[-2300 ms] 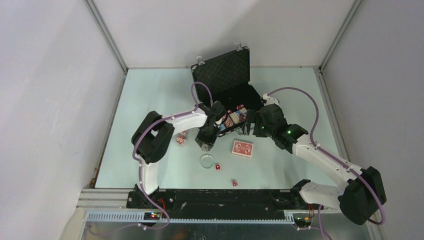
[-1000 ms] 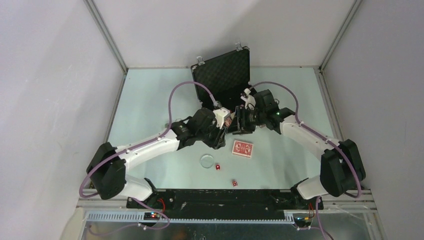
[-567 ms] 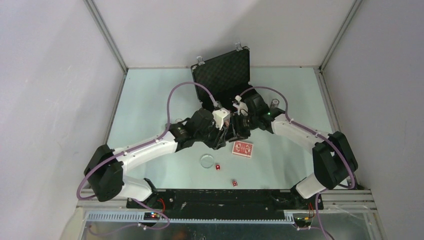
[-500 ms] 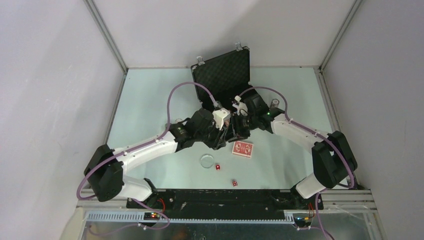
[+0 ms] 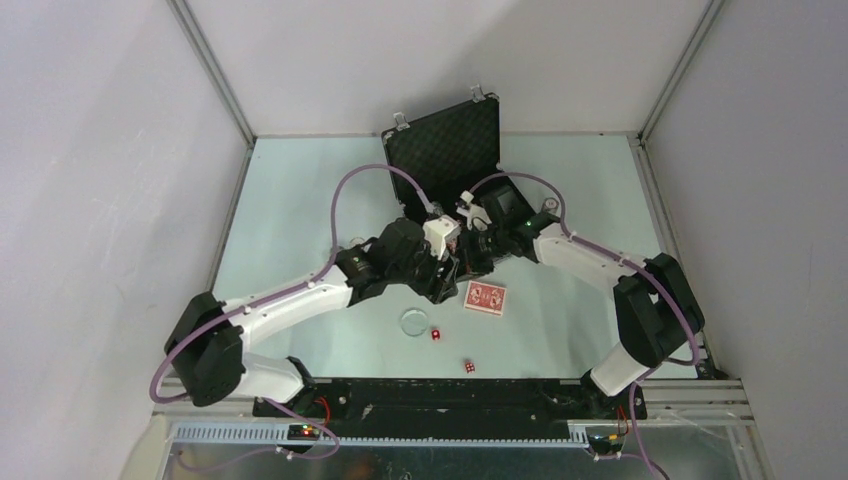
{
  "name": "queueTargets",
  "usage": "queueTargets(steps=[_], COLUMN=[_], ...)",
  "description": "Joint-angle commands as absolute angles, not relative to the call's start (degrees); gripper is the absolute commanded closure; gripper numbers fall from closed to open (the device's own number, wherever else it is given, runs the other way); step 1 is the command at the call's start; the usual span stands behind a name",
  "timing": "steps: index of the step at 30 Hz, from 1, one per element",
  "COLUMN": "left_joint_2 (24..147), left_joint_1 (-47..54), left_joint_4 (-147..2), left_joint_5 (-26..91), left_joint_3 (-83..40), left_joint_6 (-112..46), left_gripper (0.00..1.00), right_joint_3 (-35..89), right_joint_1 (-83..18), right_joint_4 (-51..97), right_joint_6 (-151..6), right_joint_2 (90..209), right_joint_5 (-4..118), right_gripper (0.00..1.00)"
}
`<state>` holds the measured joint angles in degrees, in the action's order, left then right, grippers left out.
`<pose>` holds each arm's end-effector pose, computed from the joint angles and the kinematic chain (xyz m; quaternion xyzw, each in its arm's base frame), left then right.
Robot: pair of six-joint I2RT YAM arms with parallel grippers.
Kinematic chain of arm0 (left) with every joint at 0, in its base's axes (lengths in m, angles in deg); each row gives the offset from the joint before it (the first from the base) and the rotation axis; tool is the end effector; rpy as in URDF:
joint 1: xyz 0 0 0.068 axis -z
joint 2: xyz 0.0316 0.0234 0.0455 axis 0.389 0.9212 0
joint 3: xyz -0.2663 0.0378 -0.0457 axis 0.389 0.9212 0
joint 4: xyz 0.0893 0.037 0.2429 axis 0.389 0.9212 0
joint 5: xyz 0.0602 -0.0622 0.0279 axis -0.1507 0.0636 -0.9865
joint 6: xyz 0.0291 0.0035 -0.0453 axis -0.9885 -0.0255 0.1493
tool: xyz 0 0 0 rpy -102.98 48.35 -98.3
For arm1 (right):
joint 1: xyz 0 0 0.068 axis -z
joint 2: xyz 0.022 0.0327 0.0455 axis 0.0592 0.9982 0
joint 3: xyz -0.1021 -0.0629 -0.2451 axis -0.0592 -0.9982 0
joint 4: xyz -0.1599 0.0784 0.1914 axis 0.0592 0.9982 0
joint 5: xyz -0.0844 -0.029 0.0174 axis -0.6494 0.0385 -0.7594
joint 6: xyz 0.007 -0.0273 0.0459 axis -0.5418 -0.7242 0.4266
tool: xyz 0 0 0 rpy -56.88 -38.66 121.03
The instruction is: Pack up texas hold em set
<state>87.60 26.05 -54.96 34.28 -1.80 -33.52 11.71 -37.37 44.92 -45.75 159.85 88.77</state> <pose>0.1883 -0.2258 0.2510 0.3272 0.8432 -0.2799 0.3220 0.2597 0.2024 0.2200 -0.1101 0.8931 0.4314 0.0648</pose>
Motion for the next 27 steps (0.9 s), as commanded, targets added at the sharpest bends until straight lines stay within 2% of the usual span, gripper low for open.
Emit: queueTargets(steps=[1,5,10,20,27], left_joint_2=[82.44,76.68,70.31,60.64,55.23], left_joint_1=[25.30,22.00,14.40,8.97,8.50], left_joint_4=[-60.77,-64.72,-65.35,-64.24,-62.10], left_joint_5=[33.51,32.25,25.09,15.11,10.76], left_joint_3=[0.04,3.79,8.94,15.97,19.11], left_joint_6=[-30.02,-26.03,-21.22,-16.08,-15.12], left_gripper=[0.20,0.11,0.12,0.13,0.13], right_joint_3=[19.82,21.26,21.44,22.89,41.61], right_joint_1=[-37.75,-37.23,-39.45,-39.76,-37.43], right_joint_4=[50.00,47.35,36.31,19.26,36.09], right_joint_6=[-52.33,-58.87,-73.11,-105.93,-117.28], right_joint_2=[160.83,159.40,159.63,163.59,178.03], right_joint_5=[79.21,69.70,62.61,72.52,80.64], right_gripper=[1.00,1.00,1.00,1.00,1.00])
